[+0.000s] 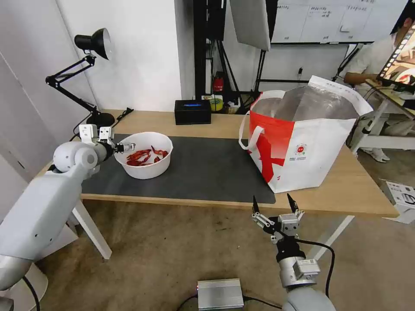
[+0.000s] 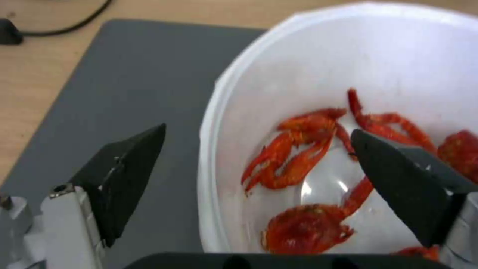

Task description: Pick up the trash from the table and place it into the takeout bag.

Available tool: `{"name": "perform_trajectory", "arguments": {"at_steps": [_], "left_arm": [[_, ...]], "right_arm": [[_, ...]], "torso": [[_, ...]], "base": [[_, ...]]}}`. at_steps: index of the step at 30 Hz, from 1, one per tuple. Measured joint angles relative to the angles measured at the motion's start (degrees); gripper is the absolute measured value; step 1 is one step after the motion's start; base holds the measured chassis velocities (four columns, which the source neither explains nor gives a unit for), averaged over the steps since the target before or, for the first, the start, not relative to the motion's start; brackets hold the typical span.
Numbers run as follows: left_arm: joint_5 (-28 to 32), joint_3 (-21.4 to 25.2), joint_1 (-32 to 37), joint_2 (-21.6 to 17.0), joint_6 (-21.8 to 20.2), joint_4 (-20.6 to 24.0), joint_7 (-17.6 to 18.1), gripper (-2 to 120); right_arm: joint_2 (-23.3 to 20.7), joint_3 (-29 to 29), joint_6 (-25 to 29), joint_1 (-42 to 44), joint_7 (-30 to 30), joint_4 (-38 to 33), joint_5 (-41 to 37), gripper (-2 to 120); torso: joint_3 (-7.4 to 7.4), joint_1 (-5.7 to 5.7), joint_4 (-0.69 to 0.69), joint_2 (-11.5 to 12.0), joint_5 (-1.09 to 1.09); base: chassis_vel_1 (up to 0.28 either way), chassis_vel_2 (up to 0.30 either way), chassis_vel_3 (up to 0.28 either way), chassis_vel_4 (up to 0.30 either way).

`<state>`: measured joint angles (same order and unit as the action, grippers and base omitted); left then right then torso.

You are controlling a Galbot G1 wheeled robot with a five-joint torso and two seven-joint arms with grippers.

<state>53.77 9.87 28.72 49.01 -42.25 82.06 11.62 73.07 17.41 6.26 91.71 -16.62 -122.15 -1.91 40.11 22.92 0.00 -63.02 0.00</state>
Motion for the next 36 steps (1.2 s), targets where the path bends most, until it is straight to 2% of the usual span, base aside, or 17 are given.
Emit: {"name": "perform_trajectory", "arguments": {"at_steps": [3, 6, 9, 10, 13, 14, 17, 18, 20, 21, 24, 26, 29, 30, 32, 36], "left_arm": [[-0.76, -0.01, 0.36, 0.23, 0.02, -0.36, -0.98, 100], [-1.09, 0.00, 0.53, 0.34, 0.05, -0.47, -1.81, 95], [-1.64, 0.19, 1.02, 0.33, 0.10, -0.36, -2.87, 82], [-1.64, 0.19, 1.02, 0.33, 0.10, -0.36, -2.87, 82], [-1.89, 0.52, 1.75, 0.32, 0.20, 0.00, -3.35, 67], [-1.89, 0.52, 1.75, 0.32, 0.20, 0.00, -3.35, 67], [-1.92, 0.62, 2.29, 0.25, 0.22, 0.60, -3.80, 54], [-1.92, 0.62, 2.29, 0.25, 0.22, 0.60, -3.80, 54], [-2.12, 0.68, 2.73, 0.11, 0.22, 1.34, -4.59, 42], [-2.12, 0.68, 2.73, 0.11, 0.22, 1.34, -4.59, 42], [-2.27, 0.94, 3.45, -0.09, 0.28, 2.58, -4.84, 27], [-2.33, 1.09, 3.73, -0.14, 0.31, 2.92, -4.89, 24], [-2.37, 1.79, 5.27, -0.63, 0.33, 4.85, -5.46, 9], [-2.37, 1.79, 5.27, -0.63, 0.33, 4.85, -5.46, 9], [-2.35, 2.48, 6.34, -0.95, 0.37, 6.34, -5.77, 0], [-2.36, 3.91, 8.66, -1.74, 1.21, 9.27, -7.01, 0]], "right_arm": [[0.00, 0.00, 0.00, 0.00, 0.00, 0.00, 0.00, 100], [0.00, 0.00, 0.00, 0.00, 0.00, 0.00, 0.00, 100], [0.00, 0.00, 0.00, 0.00, 0.00, 0.00, 0.00, 100], [0.00, 0.00, 0.00, 0.00, 0.00, 0.00, 0.00, 100], [0.00, 0.00, 0.00, 0.00, 0.00, 0.00, 0.00, 100], [0.00, 0.00, 0.00, 0.00, 0.00, 0.00, 0.00, 100], [0.00, 0.00, 0.00, 0.00, 0.00, 0.00, 0.00, 100], [0.00, 0.00, 0.00, 0.00, 0.00, 0.00, 0.00, 100], [0.00, 0.00, 0.00, 0.01, 0.00, 0.00, 0.00, 100], [0.00, 0.00, 0.00, 0.01, 0.00, 0.00, 0.00, 100], [0.00, 0.00, 0.00, 0.01, 0.00, 0.00, 0.00, 100], [0.00, 0.00, 0.00, 0.00, 0.00, 0.00, 0.00, 100], [0.00, 0.00, 0.00, 0.00, 0.00, 0.00, 0.00, 100], [0.00, 0.00, 0.00, 0.00, 0.00, 0.00, 0.00, 100], [0.00, 0.00, 0.00, 0.01, 0.00, 0.00, 0.00, 100], [0.00, 0.00, 0.00, 0.00, 0.00, 0.00, 0.00, 100]], "torso": [[0.00, 0.00, 0.00, 0.00, 0.00], [0.00, 0.00, 0.00, 0.00, 0.00], [0.00, 0.00, 0.00, 0.00, 0.00], [0.00, 0.00, 0.00, 0.00, 0.00], [-0.01, 0.00, 0.00, -0.01, 0.01], [-0.01, 0.00, 0.00, -0.01, 0.01], [0.00, 0.00, 0.01, 0.00, 0.01], [0.00, 0.00, 0.01, 0.00, 0.01], [0.00, 0.00, 0.00, 0.00, -0.01], [0.00, 0.00, 0.00, 0.00, -0.01], [0.00, 0.00, 0.00, 0.00, 0.00], [0.00, 0.00, 0.00, 0.00, 0.00], [0.00, 0.00, 0.00, 0.00, 0.00], [0.00, 0.00, 0.00, 0.00, 0.00], [0.00, 0.00, 0.00, 0.00, -0.01], [0.00, 0.00, 0.00, 0.00, -0.01]], "base": [[0.000, 0.000, 0.000, 0.000], [0.000, 0.000, 0.000, 0.000], [0.000, 0.000, 0.000, 0.000], [0.000, 0.000, 0.000, 0.000], [0.000, 0.000, 0.000, 0.000], [0.000, 0.000, 0.000, 0.000], [0.000, 0.000, 0.000, 0.000], [0.000, 0.000, 0.000, 0.000], [0.000, 0.000, 0.000, 0.000], [0.000, 0.000, 0.000, 0.000], [0.000, 0.000, 0.000, 0.000], [0.000, 0.000, 0.000, 0.000], [0.000, 0.000, 0.000, 0.000], [0.000, 0.000, 0.000, 0.000], [0.000, 0.000, 0.000, 0.000], [0.000, 0.000, 0.000, 0.000]]}}
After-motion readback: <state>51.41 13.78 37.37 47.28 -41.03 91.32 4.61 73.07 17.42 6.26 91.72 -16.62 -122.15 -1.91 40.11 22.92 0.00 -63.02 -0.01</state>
